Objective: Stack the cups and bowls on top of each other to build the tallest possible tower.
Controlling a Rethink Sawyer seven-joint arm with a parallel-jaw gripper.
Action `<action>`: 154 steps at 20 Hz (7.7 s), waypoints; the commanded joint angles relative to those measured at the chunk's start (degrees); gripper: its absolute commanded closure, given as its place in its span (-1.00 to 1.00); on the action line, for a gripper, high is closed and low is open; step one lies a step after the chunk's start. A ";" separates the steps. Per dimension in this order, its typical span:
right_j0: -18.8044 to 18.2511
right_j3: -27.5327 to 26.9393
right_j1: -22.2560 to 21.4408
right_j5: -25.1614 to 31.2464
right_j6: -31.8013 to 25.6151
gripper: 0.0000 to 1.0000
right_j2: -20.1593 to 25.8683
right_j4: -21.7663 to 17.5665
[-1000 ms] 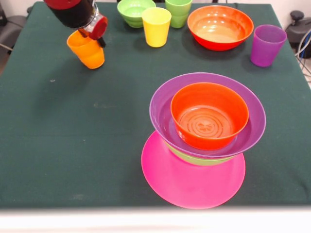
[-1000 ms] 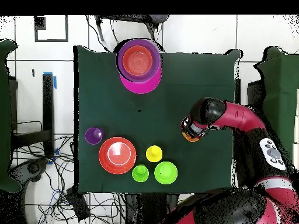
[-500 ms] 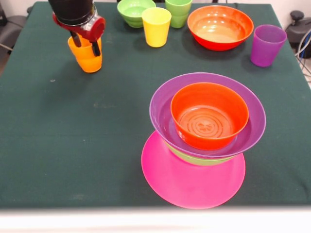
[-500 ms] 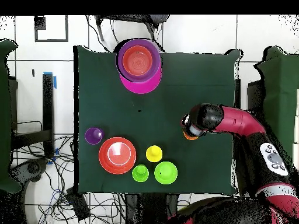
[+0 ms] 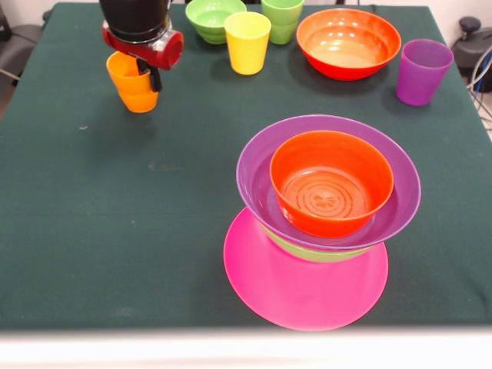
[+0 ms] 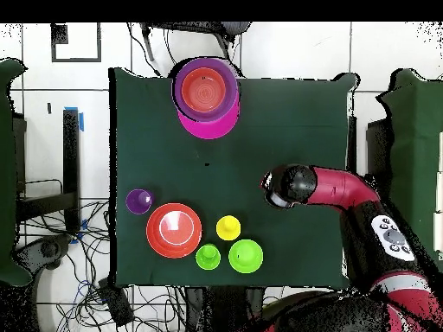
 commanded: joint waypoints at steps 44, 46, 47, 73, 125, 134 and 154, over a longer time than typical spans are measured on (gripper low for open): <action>18.09 -14.45 -14.99 16.05 -6.01 1.00 1.91 7.10; 18.98 -17.74 -13.77 18.16 -6.41 1.00 2.14 6.86; 19.51 -19.34 -13.17 19.20 -6.41 1.00 2.13 6.66; 31.88 -51.86 2.91 37.58 -0.07 1.00 -0.02 5.25; 37.82 -50.76 11.66 23.09 9.04 1.00 -10.05 10.31; 37.98 -50.39 13.27 21.97 9.51 1.00 -10.92 12.90; 39.94 -44.39 10.59 20.06 9.12 1.00 -15.89 17.48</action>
